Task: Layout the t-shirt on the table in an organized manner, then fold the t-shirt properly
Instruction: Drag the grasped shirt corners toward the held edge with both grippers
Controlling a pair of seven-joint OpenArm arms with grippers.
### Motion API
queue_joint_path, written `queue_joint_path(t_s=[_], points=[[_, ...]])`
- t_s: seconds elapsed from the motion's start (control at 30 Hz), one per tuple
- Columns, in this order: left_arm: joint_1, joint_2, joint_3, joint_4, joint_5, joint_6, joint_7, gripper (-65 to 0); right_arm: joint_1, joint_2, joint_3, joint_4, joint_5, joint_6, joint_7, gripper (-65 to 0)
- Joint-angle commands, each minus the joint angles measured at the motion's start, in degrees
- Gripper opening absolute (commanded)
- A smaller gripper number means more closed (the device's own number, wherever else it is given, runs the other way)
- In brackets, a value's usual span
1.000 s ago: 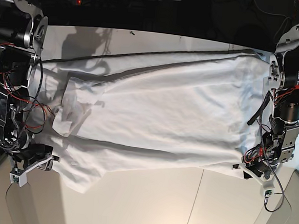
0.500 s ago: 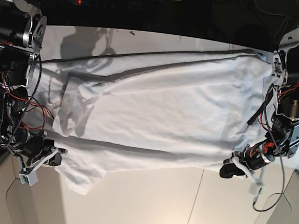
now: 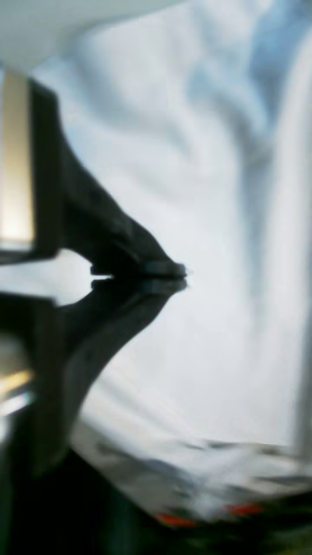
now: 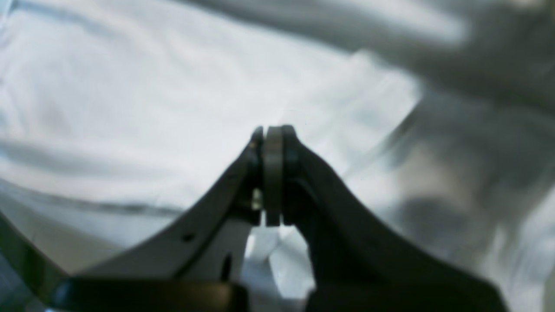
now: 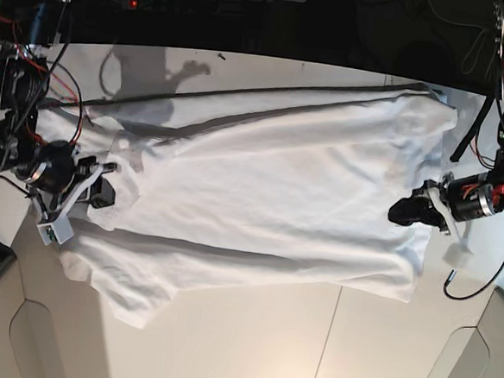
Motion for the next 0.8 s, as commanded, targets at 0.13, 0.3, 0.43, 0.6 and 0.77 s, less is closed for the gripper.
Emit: queue_joint_path(t_s=[0.13,0.3,0.43,0.6,0.77], points=[[7.1,-0.8,-0.3,8.2,0.0,-0.6,2.1,-65.0,-6.7,0.9,3.9,1.3,-5.9,-1.7,4.6,-65.0],[12.2,-0.5,-0.3,8.2,3.8,-0.6,-1.3,-65.0,-12.0,0.9,5.7,0.0,-9.4,-4.2,8.5,-65.0],[12.3,0.2,-0.3,8.2,3.8,-0.6,-0.7,-65.0,-13.5,0.8,5.6,0.0,-5.3,-3.9,4.9,-65.0],[12.3,0.2,-0.3,8.2,4.1,-0.6,1.9,-65.0,-16.2,0.8,5.6,0.0,-1.8,-3.9,0.9,-65.0],[12.3,0.2,-0.3,8.2,6.4,-0.6,1.9,-65.0,-18.3,0.9,5.6,0.1,-0.9,-3.9,-0.9,-65.0]])
